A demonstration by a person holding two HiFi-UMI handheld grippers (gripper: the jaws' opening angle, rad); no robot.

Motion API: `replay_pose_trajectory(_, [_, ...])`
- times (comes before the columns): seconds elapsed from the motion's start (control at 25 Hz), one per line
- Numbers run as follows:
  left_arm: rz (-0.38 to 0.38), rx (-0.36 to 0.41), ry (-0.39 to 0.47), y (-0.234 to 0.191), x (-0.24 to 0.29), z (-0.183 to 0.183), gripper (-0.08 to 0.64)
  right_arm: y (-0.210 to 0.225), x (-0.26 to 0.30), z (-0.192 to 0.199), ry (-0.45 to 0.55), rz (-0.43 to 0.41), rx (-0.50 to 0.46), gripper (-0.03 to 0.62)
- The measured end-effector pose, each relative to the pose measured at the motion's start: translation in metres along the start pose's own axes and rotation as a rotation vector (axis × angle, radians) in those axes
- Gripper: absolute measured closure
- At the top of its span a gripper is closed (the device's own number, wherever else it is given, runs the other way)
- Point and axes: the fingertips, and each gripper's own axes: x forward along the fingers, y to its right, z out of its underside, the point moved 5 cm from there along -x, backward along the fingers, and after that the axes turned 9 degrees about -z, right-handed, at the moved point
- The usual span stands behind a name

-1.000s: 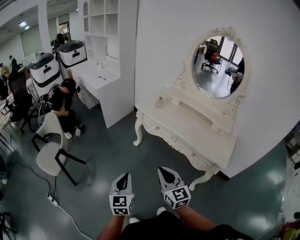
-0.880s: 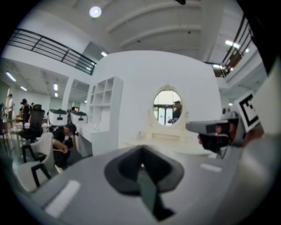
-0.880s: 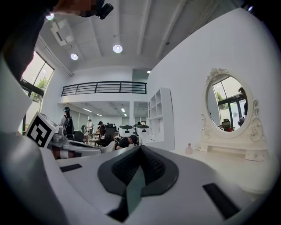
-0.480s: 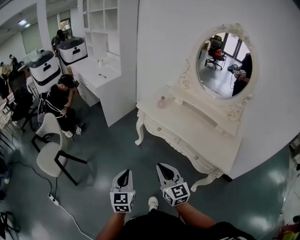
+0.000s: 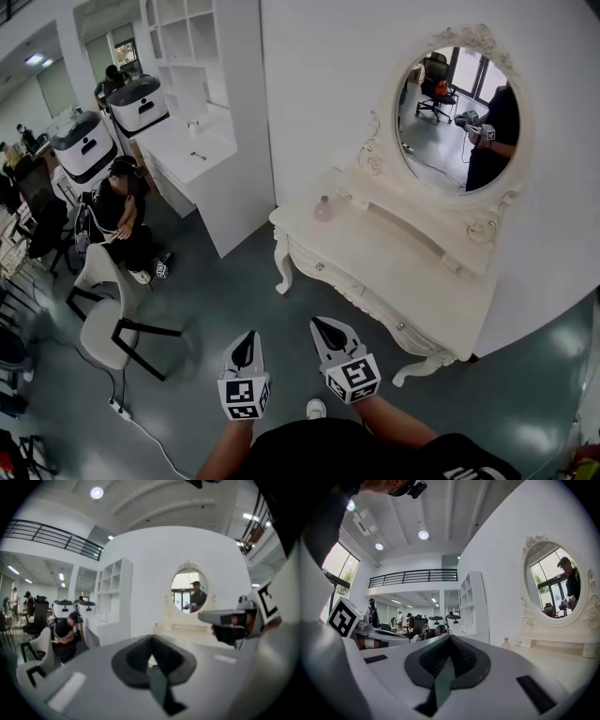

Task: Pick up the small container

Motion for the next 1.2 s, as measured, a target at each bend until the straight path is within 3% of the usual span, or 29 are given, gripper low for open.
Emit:
replay_pose_trajectory(0.64, [-0.011,0.038,-0.025,0.003,0.088,-0.016,0.552,0.082,0.044,0.009,-0.006,0.011,0.044,0.586])
replay_pose_trajectory(0.96, [0.086,0.088,-0.022,-0.003,0.159,-0.023,0.552,0.115,0.102,-0.003,-0.017,0.022,0.003,0.586])
replay_pose_trajectory(1.2, [0.159,0.088,-0.028,-0.017,0.206,-0.032,0.552,0.139,0.135,-0.002,-0.039,0.105,0.013,0.586])
